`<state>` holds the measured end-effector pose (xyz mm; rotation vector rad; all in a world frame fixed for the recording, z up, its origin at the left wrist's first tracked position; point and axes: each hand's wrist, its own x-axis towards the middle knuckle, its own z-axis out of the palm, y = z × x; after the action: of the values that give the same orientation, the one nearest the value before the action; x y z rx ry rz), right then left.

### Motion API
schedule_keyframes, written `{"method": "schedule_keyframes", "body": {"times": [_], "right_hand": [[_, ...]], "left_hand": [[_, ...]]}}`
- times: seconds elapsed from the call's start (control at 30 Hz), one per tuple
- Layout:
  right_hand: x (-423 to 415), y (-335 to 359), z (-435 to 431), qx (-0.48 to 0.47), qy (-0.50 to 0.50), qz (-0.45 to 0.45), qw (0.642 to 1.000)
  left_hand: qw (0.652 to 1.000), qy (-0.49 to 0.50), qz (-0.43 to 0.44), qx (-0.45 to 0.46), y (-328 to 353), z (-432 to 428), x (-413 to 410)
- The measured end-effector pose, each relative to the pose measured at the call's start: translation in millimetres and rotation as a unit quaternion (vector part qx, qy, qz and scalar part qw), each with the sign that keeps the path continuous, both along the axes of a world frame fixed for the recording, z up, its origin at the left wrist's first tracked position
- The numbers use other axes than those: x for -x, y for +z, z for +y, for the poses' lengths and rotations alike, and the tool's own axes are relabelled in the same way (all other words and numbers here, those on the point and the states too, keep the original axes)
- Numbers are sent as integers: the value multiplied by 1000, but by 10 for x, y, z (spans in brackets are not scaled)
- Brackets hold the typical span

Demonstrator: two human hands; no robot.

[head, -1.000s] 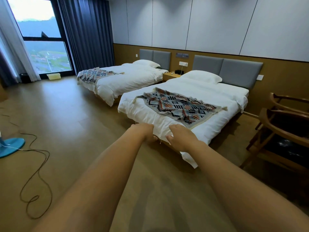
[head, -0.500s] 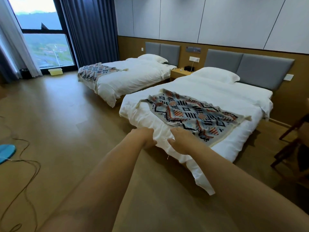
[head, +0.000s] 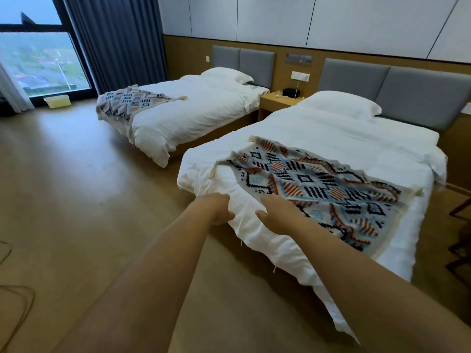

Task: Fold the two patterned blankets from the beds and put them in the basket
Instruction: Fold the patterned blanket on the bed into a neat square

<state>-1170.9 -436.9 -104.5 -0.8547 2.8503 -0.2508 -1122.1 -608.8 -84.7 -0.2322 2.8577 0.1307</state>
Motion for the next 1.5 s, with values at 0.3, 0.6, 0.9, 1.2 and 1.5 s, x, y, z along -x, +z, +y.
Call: {"method": "schedule_keyframes", "body": {"times": [0.3, 0.6, 0.9, 1.2, 1.5], "right_hand": [[1605, -343, -961, 7, 7, -37, 999], [3638, -478, -1859, 14, -2, -66, 998], [5282, -751, -2657, 3, -31, -80, 996], [6799, -1227, -3355, 15, -199, -164, 966], [7827, -1497, -2941, 36, -324, -194, 925]], "left_hand": [[999, 5, -38, 11, -372, -943, 1626], [1000, -1, -30, 6, -317, -1791, 3656], [997, -59, -59, 6, -576, -2608, 5461], [979, -165, -119, -11, -1061, -3443, 7561], [947, -279, -154, -29, -1412, -3234, 9056]]}}
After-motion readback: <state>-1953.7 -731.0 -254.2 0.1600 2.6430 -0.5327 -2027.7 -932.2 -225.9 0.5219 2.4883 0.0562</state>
